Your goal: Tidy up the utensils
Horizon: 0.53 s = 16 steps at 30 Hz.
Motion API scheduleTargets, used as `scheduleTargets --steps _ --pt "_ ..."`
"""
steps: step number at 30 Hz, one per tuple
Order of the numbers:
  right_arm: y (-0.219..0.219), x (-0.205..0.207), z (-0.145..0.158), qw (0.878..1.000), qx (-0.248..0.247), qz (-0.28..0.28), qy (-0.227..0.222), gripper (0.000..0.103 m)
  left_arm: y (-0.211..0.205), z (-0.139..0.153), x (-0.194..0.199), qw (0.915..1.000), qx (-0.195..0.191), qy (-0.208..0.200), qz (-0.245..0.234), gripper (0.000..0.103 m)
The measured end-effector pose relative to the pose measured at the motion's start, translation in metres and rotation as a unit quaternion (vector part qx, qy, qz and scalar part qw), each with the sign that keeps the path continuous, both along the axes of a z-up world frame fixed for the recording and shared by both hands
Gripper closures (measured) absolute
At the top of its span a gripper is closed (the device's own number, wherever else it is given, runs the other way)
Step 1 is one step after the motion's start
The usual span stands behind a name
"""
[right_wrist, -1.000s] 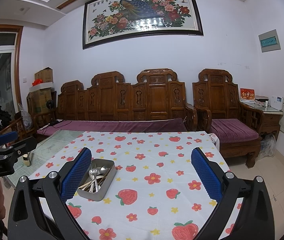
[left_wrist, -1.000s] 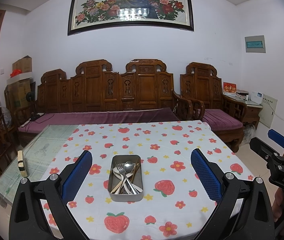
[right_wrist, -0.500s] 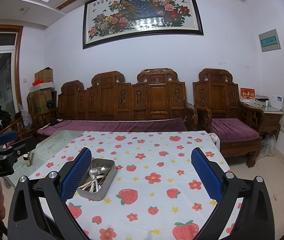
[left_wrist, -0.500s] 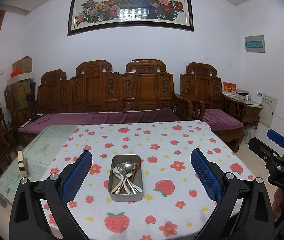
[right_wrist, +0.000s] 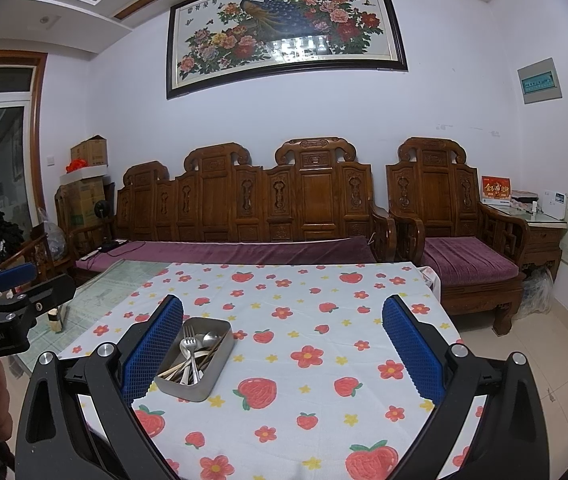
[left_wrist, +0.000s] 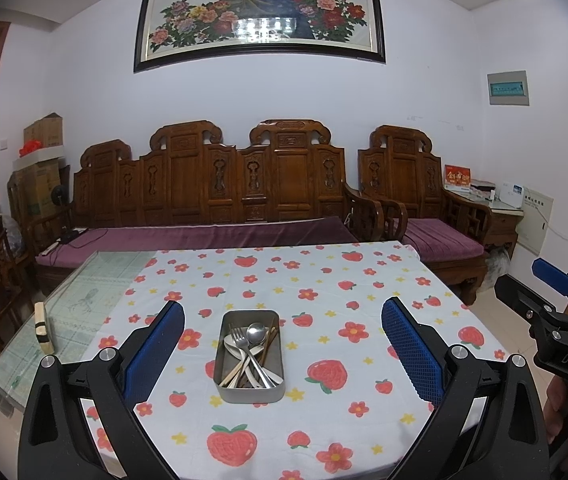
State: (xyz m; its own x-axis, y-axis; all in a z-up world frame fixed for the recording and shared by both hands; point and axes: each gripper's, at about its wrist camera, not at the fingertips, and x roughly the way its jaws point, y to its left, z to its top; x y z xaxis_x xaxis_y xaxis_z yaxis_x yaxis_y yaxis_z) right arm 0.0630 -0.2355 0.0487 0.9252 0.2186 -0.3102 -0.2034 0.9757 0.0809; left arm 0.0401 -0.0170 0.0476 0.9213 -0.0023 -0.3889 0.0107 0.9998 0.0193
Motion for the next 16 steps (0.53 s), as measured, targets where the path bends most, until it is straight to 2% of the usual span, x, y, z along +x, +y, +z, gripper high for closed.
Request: scheduleTargets --steps 16 --pt "0.0017 -0.0001 -0.0019 1.0 0.0 0.0 0.0 0.003 -0.0029 0.0 -0.0019 1.0 0.0 0.0 -0.003 0.008"
